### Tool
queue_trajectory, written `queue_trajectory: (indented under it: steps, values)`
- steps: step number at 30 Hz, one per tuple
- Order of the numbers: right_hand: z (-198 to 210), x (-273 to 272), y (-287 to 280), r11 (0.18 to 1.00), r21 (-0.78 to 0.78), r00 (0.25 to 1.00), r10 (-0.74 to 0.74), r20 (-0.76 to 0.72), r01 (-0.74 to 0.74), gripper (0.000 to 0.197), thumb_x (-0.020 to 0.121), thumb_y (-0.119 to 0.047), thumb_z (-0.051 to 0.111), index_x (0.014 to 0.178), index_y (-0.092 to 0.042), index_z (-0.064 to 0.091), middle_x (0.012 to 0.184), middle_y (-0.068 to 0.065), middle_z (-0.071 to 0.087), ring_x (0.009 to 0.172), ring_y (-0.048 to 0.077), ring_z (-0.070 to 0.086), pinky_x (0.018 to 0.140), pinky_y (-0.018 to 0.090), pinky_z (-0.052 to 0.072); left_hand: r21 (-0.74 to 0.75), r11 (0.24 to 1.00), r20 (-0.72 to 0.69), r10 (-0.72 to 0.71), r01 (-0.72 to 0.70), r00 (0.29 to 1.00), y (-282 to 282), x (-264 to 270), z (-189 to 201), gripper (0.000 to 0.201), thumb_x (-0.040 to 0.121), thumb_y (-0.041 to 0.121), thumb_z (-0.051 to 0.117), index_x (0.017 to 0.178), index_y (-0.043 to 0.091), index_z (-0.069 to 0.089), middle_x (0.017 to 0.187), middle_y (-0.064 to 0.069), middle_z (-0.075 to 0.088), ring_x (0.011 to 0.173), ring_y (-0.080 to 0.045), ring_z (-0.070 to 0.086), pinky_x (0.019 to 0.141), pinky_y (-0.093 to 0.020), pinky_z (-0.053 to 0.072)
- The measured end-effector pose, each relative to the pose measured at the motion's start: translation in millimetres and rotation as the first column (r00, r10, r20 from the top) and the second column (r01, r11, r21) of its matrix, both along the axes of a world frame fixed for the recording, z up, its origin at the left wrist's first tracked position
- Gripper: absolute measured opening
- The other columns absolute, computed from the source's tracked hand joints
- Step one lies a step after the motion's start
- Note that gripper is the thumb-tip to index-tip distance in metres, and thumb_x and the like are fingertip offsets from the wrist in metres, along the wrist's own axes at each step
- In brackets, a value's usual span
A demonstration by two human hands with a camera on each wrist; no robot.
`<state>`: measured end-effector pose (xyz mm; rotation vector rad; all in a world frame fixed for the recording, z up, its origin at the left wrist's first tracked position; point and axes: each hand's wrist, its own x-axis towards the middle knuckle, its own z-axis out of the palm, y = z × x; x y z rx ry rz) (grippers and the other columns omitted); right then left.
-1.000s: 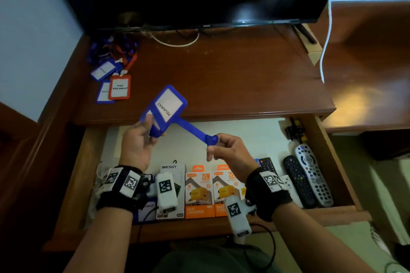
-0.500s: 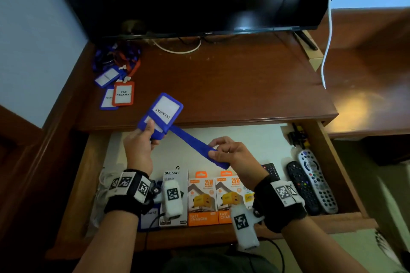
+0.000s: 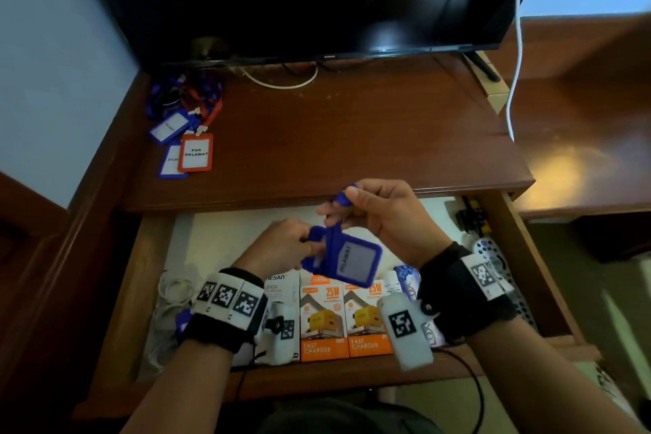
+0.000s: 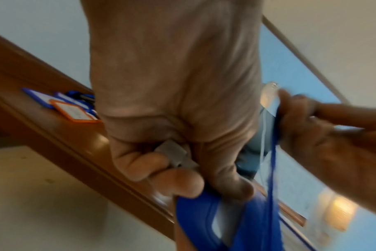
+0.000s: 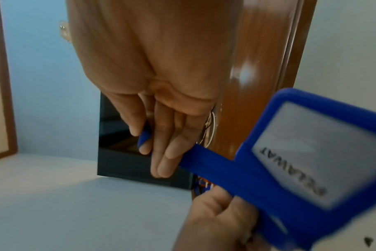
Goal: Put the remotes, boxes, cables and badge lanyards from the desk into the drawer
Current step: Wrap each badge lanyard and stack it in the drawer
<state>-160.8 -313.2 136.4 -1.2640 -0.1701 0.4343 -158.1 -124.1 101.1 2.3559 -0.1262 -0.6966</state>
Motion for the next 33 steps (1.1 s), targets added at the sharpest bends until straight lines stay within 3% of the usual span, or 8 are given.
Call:
queue_trajectory:
  steps: [4,10,13,19,23,28,31,33]
  values:
    - [-9,9,-11,0.987,-0.161,0.999,-0.019,-0.036,0.013,0.023,0.097,-0.012,0.05,0.097,0.008,0.061,0.106,0.019,0.071,0.097,0.033,0.069,0.07,0.031,0.058,-0.06,0.989,-0.043,-0.136,0.134,0.99,-4,0,10,0.019,0.091,0.025,0.062,0.08,0.011,0.067,0.063,0.008,0.058,0.055,-0.005,0.05,0.059,-0.024,0.04]
    - [-30,12,-19,0.953,-0.291,0.995,0.066,-0.069,-0.083,0.026,0.098,-0.013,0.048,0.101,0.009,0.061,0.103,0.014,0.073,0.097,0.027,0.07,0.068,0.032,0.057,-0.298,0.952,-0.149,-0.121,0.072,0.981,0,0,5,0.014,0.092,0.017,0.061,0.093,0.005,0.068,0.076,-0.005,0.066,0.054,-0.008,0.05,0.053,-0.017,0.04]
    - [-43,11,-15,0.923,-0.369,0.994,0.112,-0.007,-0.107,0.024,0.097,-0.012,0.05,0.095,0.008,0.064,0.091,0.013,0.073,0.081,0.021,0.07,0.072,0.035,0.054,-0.349,0.936,-0.174,-0.103,0.037,0.979,0,-4,-1,0.011,0.092,0.013,0.06,0.084,0.013,0.068,0.07,0.003,0.067,0.053,-0.006,0.052,0.052,-0.018,0.04]
    - [-49,19,-15,0.901,-0.426,0.986,0.136,0.095,-0.083,0.027,0.095,-0.021,0.056,0.075,-0.006,0.064,0.062,0.002,0.06,0.055,0.014,0.054,0.057,0.024,0.045,-0.423,0.904,-0.204,-0.022,-0.067,0.979,-7,-5,-1,0.012,0.092,0.013,0.059,0.084,0.011,0.068,0.072,0.001,0.068,0.054,-0.007,0.053,0.05,-0.017,0.039]
    - [-54,31,-23,0.92,-0.351,0.981,0.193,0.017,-0.175,0.024,0.094,-0.017,0.057,0.071,-0.012,0.064,0.062,0.001,0.062,0.057,0.014,0.058,0.051,0.02,0.044,-0.472,0.855,-0.212,0.128,-0.216,0.969,-9,-5,2,0.013,0.092,0.013,0.055,0.092,0.006,0.067,0.079,-0.005,0.068,0.055,-0.006,0.053,0.05,-0.016,0.04]
    - [-78,36,-37,0.958,-0.18,0.975,0.214,-0.059,-0.222,0.021,0.089,0.005,0.054,0.082,-0.002,0.072,0.087,0.04,0.057,0.074,0.033,0.051,0.064,0.039,0.041,-0.609,0.641,-0.225,0.426,-0.468,0.876,-7,-5,-2,0.021,0.079,0.021,0.057,0.088,0.004,0.067,0.072,-0.005,0.067,0.053,-0.011,0.048,0.046,-0.017,0.037]
    - [-79,43,-35,0.971,-0.111,0.977,0.208,-0.051,-0.213,0.027,0.086,0.004,0.058,0.085,-0.015,0.077,0.09,0.019,0.07,0.083,0.032,0.061,0.074,0.044,0.048,-0.589,0.643,-0.169,0.494,-0.489,0.853,-15,-4,-6,0.015,0.091,0.008,0.054,0.087,0.007,0.068,0.069,-0.001,0.068,0.053,-0.009,0.048,0.046,-0.017,0.038]
    - [-76,51,-34,0.98,-0.036,0.98,0.194,-0.042,-0.195,0.02,0.087,-0.002,0.06,0.103,-0.01,0.069,0.1,0.008,0.072,0.093,0.025,0.066,0.079,0.043,0.053,-0.578,0.645,-0.168,0.506,-0.5,0.846,-21,-5,-7,0.018,0.093,0.005,0.051,0.089,0.009,0.068,0.068,0.002,0.068,0.052,-0.007,0.05,0.046,-0.017,0.038]
